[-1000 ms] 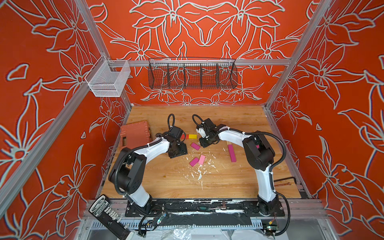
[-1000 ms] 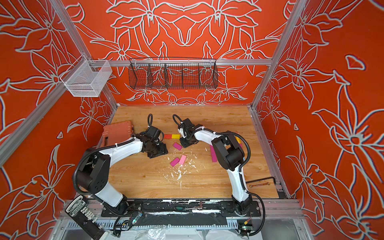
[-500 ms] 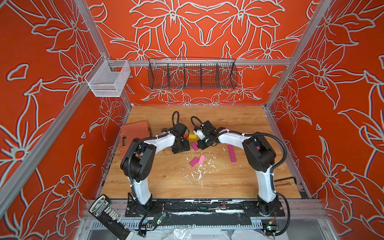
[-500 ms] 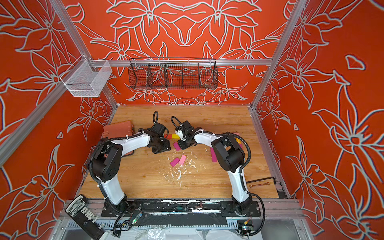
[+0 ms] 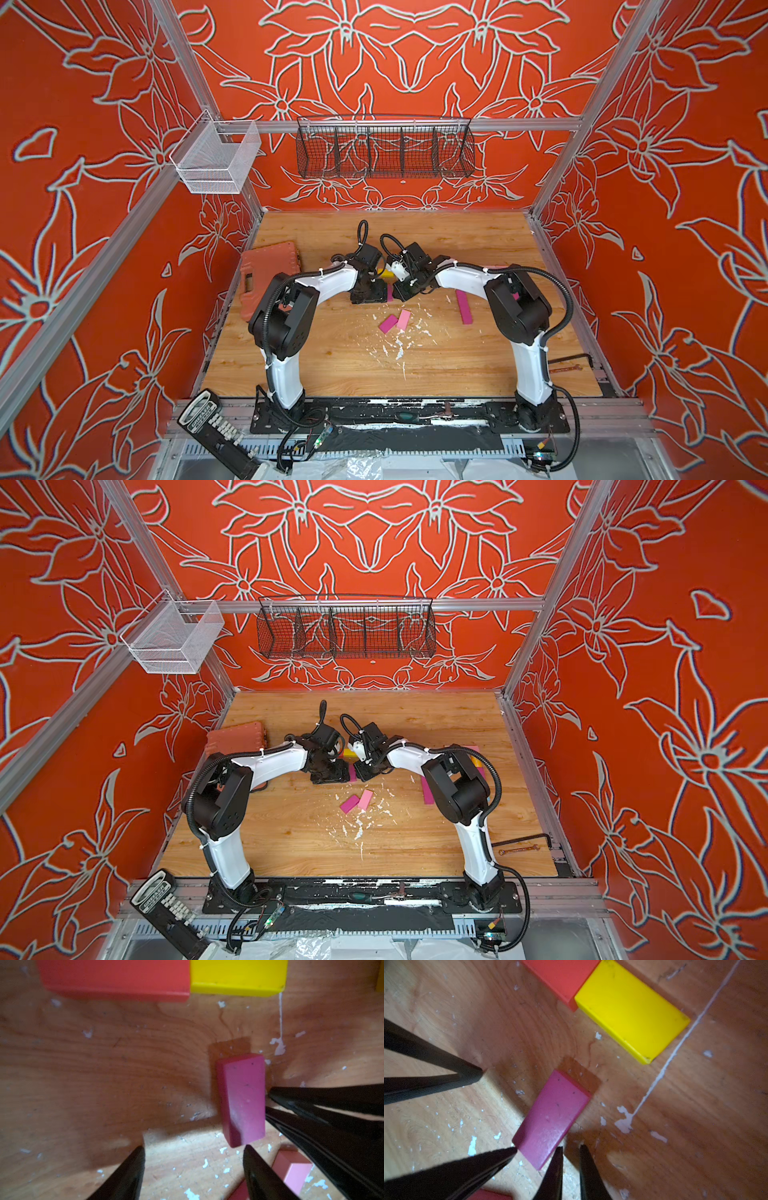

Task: Assemble the number 7 with building blocks
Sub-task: Assemble the building block at the center of the board.

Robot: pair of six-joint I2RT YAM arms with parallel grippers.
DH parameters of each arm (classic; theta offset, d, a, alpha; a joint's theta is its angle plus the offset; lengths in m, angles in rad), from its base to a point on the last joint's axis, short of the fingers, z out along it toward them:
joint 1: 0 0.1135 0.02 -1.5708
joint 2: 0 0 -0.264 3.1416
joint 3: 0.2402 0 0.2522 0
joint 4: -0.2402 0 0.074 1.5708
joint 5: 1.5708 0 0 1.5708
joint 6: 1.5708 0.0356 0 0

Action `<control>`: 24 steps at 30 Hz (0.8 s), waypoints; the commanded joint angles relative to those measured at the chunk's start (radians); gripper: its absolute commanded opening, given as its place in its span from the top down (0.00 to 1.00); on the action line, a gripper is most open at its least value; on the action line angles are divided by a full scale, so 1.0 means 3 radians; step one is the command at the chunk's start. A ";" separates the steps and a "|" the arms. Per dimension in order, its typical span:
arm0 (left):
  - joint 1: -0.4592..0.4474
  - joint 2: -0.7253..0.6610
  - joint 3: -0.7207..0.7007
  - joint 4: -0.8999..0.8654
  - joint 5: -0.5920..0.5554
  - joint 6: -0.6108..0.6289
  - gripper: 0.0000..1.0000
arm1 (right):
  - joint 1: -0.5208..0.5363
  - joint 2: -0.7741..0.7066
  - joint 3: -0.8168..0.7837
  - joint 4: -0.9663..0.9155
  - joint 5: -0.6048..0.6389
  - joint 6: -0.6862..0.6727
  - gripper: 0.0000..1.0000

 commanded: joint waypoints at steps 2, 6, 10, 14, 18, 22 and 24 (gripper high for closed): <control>-0.0096 0.0198 0.0117 -0.0245 -0.0149 0.0197 0.28 | -0.0088 -0.0055 -0.0053 -0.0137 0.0171 0.0219 0.81; -0.0125 0.0234 0.0174 -0.0223 -0.0094 0.0348 0.26 | -0.0245 -0.0171 -0.0184 -0.0098 0.0226 0.0374 0.80; -0.0140 0.0335 0.0405 -0.0405 -0.0101 0.0310 0.25 | -0.0345 -0.0352 -0.0324 -0.0108 0.0346 0.0424 0.72; -0.0195 0.0533 0.0744 -0.0688 -0.0171 0.0182 0.25 | -0.0434 -0.0580 -0.0466 -0.0132 0.0445 0.0443 0.65; -0.0260 0.0725 0.1010 -0.0920 -0.0222 0.0027 0.27 | -0.0490 -0.0819 -0.0578 -0.0173 0.0511 0.0440 0.57; -0.0281 0.0847 0.1170 -0.1045 -0.0278 -0.0127 0.35 | -0.0514 -0.1089 -0.0681 -0.0202 0.0542 0.0410 0.54; -0.0296 0.0896 0.1245 -0.1084 -0.0290 -0.0156 0.42 | -0.0512 -0.1240 -0.0739 -0.0206 0.0535 0.0384 0.53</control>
